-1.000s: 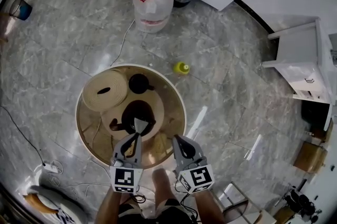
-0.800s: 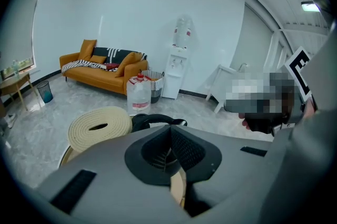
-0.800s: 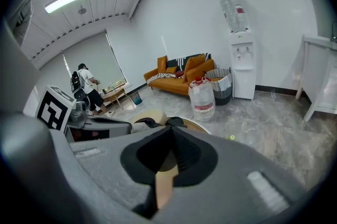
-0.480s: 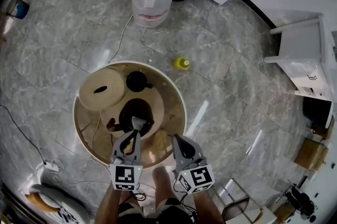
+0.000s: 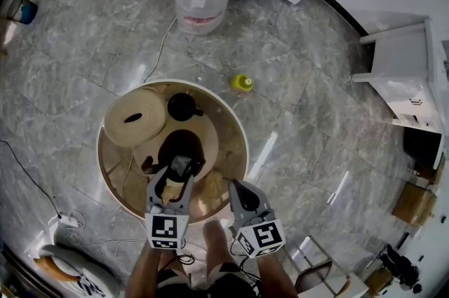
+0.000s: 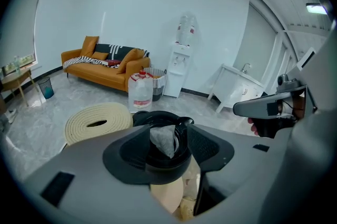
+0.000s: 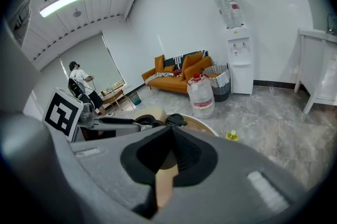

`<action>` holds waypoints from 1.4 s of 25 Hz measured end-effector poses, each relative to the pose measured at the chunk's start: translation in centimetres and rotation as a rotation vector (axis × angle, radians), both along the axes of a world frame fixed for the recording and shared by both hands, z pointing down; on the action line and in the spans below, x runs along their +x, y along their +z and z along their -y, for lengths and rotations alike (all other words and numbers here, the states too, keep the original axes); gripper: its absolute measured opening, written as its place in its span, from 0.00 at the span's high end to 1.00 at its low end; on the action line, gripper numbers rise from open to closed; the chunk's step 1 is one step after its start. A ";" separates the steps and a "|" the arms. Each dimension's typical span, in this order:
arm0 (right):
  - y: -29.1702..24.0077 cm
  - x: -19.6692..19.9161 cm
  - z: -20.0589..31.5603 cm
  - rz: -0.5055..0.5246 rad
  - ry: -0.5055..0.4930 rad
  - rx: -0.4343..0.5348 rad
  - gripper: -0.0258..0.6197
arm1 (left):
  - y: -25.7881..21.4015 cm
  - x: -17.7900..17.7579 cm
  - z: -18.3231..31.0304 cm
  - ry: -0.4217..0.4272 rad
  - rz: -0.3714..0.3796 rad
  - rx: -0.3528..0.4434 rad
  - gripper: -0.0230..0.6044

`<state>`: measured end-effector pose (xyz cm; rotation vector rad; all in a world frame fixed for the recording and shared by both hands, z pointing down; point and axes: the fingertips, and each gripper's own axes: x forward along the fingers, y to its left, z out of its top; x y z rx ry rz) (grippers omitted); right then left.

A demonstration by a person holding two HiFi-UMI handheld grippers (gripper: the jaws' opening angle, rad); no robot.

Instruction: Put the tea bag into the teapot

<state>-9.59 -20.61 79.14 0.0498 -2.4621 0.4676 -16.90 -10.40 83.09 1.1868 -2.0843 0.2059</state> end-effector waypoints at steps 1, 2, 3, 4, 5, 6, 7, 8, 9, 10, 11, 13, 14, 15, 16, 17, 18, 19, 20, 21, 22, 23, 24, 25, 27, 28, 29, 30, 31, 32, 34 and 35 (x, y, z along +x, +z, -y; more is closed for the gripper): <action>0.0 0.0 -0.1 0.000 -0.001 0.000 0.96 | 0.0 0.0 -0.1 -0.001 0.001 0.000 0.61; 0.1 0.1 -0.2 -0.001 -0.002 0.000 0.96 | 0.1 0.1 -0.2 -0.002 0.001 0.000 0.60; 0.0 0.1 -0.3 -0.002 -0.002 0.001 0.96 | 0.1 0.2 -0.3 -0.002 0.001 0.000 0.59; 0.0 0.2 -0.4 -0.001 -0.002 0.001 0.96 | 0.0 0.3 -0.4 -0.001 0.002 -0.001 0.59; -0.1 0.2 -0.5 0.000 -0.001 0.000 0.96 | -0.1 0.3 -0.5 0.001 0.005 -0.001 0.59; -0.3 0.2 -0.5 0.002 -0.001 0.000 0.96 | -0.3 0.3 -0.5 0.002 0.008 -0.001 0.59; -0.5 0.1 -0.5 0.005 0.000 0.001 0.96 | -0.5 0.2 -0.5 0.003 0.011 0.001 0.59; -0.7 0.1 -0.5 0.008 0.001 0.002 0.96 | -0.7 0.2 -0.5 0.003 0.014 0.003 0.59; -1.0 0.1 -0.6 0.012 0.000 0.004 0.96 | -1.0 0.2 -0.5 0.003 0.017 0.006 0.59; -1.3 0.1 -0.6 0.016 0.000 0.005 0.96 | -1.4 0.2 -0.5 0.003 0.020 0.009 0.59; -1.7 0.1 -0.7 0.019 0.001 0.007 0.96 | -1.8 0.2 -0.5 0.004 0.024 0.012 0.59; -2.5 0.1 -0.7 0.029 0.003 0.012 0.96 | -2.7 0.2 -0.5 0.010 0.037 0.016 0.59; -3.0 0.0 -0.7 0.035 0.005 0.015 0.96 | -3.2 0.1 -0.4 0.014 0.045 0.018 0.59; -3.4 0.0 -0.8 0.042 0.008 0.018 0.96 | -3.8 0.0 -0.4 0.016 0.054 0.022 0.59; -3.9 0.1 -0.8 0.049 0.010 0.022 0.96 | -4.3 0.0 -0.4 0.017 0.063 0.027 0.59; -4.4 0.2 -0.8 0.055 0.013 0.027 0.96 | -5.0 0.0 -0.4 0.019 0.071 0.032 0.59; -5.0 0.3 -0.8 0.060 0.015 0.032 0.96 | -5.7 0.0 -0.4 0.021 0.080 0.036 0.59; -5.7 0.4 -0.9 0.065 0.019 0.037 0.96 | -6.4 0.0 -0.4 0.024 0.090 0.040 0.59; -6.4 0.6 -0.9 0.071 0.023 0.042 0.96 | -7.3 0.1 -0.4 0.029 0.101 0.045 0.59; -7.1 0.6 -0.9 0.079 0.028 0.048 0.96 | -8.2 0.1 -0.3 0.036 0.111 0.051 0.59; -8.0 0.7 -0.8 0.087 0.033 0.054 0.96 | -9.2 0.1 -0.2 0.044 0.122 0.055 0.59; -8.9 0.8 -0.8 0.097 0.037 0.061 0.96 | -10.1 0.1 -0.2 0.052 0.133 0.059 0.59; -9.8 0.9 -0.7 0.107 0.041 0.069 0.96 | -11.1 0.2 -0.1 0.058 0.143 0.060 0.60; -10.7 1.0 -0.7 0.117 0.045 0.078 0.96 | -12.1 0.2 0.0 0.062 0.154 0.063 0.61; -12.6 1.2 -0.6 0.137 0.057 0.094 0.96 | -14.1 0.2 0.1 0.068 0.181 0.071 0.65; -13.5 1.4 -0.6 0.145 0.063 0.100 0.96 | -15.2 0.3 0.1 0.071 0.193 0.076 0.66; -14.5 1.7 -0.7 0.152 0.069 0.106 0.96 | -16.4 0.4 0.1 0.075 0.204 0.079 0.69; -15.5 2.0 -0.8 0.159 0.075 0.112 0.96 | -17.5 0.7 0.0 0.081 0.214 0.083 0.71; -16.5 2.3 -0.9 0.166 0.081 0.119 0.96 | -18.7 1.0 -0.1 0.088 0.224 0.087 0.73; -17.5 2.6 -1.1 0.175 0.088 0.128 0.96 | -19.9 1.2 -0.3 0.095 0.235 0.092 0.74; -19.6 3.0 -1.3 0.194 0.098 0.149 0.96 | -22.4 1.6 -0.5 0.107 0.260 0.105 0.77; -20.8 3.3 -1.5 0.205 0.102 0.159 0.96 | -23.8 1.7 -0.6 0.108 0.273 0.112 0.78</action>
